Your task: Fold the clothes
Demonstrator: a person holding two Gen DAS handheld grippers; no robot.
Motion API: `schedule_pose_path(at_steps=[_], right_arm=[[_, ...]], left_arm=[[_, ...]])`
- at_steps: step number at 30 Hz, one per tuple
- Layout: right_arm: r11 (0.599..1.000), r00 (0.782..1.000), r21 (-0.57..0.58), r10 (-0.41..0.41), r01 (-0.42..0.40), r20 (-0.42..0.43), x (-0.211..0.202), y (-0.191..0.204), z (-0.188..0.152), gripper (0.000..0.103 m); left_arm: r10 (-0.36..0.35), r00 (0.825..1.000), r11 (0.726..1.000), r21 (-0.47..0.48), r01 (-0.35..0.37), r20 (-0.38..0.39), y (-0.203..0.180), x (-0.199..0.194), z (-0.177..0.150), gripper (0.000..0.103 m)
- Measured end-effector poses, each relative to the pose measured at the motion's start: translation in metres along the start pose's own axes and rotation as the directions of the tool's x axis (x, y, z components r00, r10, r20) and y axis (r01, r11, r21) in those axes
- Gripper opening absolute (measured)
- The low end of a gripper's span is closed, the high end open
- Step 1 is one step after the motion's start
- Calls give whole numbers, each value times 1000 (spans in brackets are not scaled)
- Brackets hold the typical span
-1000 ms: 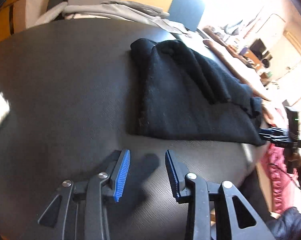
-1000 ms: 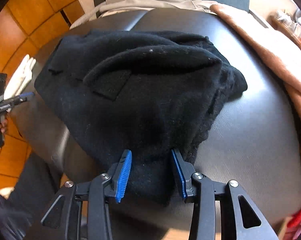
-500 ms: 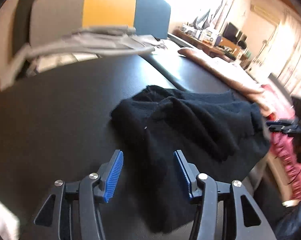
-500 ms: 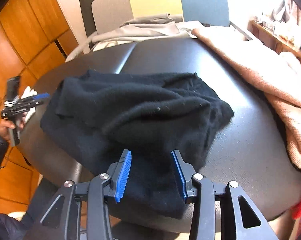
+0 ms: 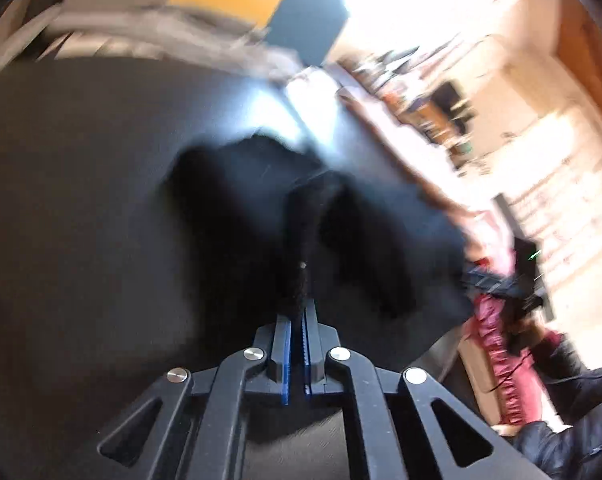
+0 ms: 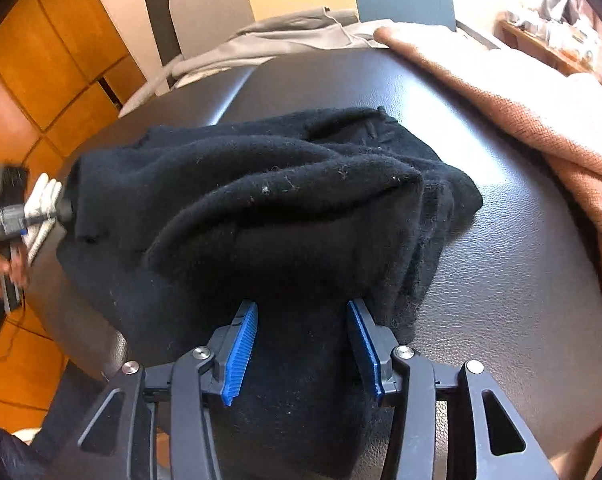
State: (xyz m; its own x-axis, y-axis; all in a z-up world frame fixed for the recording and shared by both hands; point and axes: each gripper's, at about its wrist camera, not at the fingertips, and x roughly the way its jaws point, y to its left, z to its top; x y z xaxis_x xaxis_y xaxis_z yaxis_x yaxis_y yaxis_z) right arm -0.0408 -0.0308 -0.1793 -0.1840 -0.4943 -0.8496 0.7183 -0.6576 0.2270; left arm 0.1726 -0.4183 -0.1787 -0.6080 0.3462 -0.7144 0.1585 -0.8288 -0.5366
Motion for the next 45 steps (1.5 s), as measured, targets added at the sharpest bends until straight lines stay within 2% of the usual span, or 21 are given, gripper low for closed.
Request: schedule_pose_path(at_steps=[3, 5, 6, 7, 9, 11, 14, 18, 22, 25, 28, 30, 33, 36, 37, 39, 40, 41, 43, 44, 45], right_arm=[[999, 999, 21, 39, -39, 10, -4, -1, 3, 50], [996, 996, 43, 83, -84, 26, -11, -1, 8, 50], [991, 992, 58, 118, -121, 49, -14, -1, 11, 50], [985, 986, 72, 152, -158, 72, -17, -1, 13, 50], [968, 968, 97, 219, -231, 120, -24, -1, 18, 50], [949, 954, 140, 263, -282, 143, -21, -1, 23, 50], [896, 925, 240, 342, -374, 162, -3, -12, 24, 50], [832, 892, 323, 409, -452, 193, 14, -20, 21, 50], [865, 906, 271, 394, -422, 153, 21, -3, 20, 18], [900, 922, 199, 372, -387, 109, 23, 15, 22, 16], [903, 919, 171, 380, -393, 103, 19, 19, 24, 15], [884, 901, 178, 413, -432, 134, 12, 16, 31, 15], [831, 852, 204, 479, -518, 210, 0, 6, 40, 15], [786, 817, 243, 503, -568, 281, -5, -8, 51, 15], [769, 806, 262, 507, -584, 306, -4, -14, 56, 15], [739, 791, 301, 505, -603, 346, 1, -28, 67, 15], [727, 789, 322, 503, -607, 353, 6, -34, 71, 15], [714, 787, 343, 501, -611, 360, 10, -41, 75, 15], [686, 784, 385, 496, -617, 373, 18, -53, 83, 18], [672, 783, 405, 493, -620, 380, 23, -60, 87, 18], [670, 786, 414, 486, -616, 383, 23, -64, 88, 20]], left_arm=[[-30, 999, 998, -46, 31, 37, 2, -8, -13, 5], [36, 994, 998, -46, -31, 105, -4, -22, -5, 8], [70, 988, 997, -48, -64, 139, -7, -29, -1, 21], [103, 979, 994, -50, -96, 173, -10, -36, 3, 24], [97, 967, 994, -77, -81, 237, -13, -49, 14, 28], [-5, 964, 997, -77, 26, 266, -19, -54, 21, 39], [-54, 971, 998, -12, 58, 235, -39, -39, 22, 51], [-77, 987, 996, -44, 84, 143, -40, -4, 24, 66], [-106, 984, 991, -67, 116, 141, -44, 11, 29, 75], [-128, 982, 989, -55, 136, 137, -50, 21, 37, 83], [-126, 990, 991, -36, 128, 64, -57, 43, 41, 74], [-142, 990, 989, -38, 142, 16, -61, 58, 44, 9], [-278, 959, 955, -89, 282, 58, -56, 58, 53, 11], [-404, 899, 894, -134, 427, 169, -48, 47, 71, 11], [-432, 878, 871, -156, 465, 206, -43, 45, 81, 11], [-422, 867, 858, -192, 476, 267, -31, 45, 95, 12], [-408, 870, 853, -224, 472, 279, -24, 49, 103, 14], [-393, 873, 847, -257, 466, 289, -17, 54, 111, 24], [-341, 901, 844, -335, 420, 269, -4, 69, 122, 33], [-288, 922, 856, -361, 369, 259, 0, 73, 125, 35], [-259, 932, 863, -372, 342, 254, 4, 74, 125, 38]])
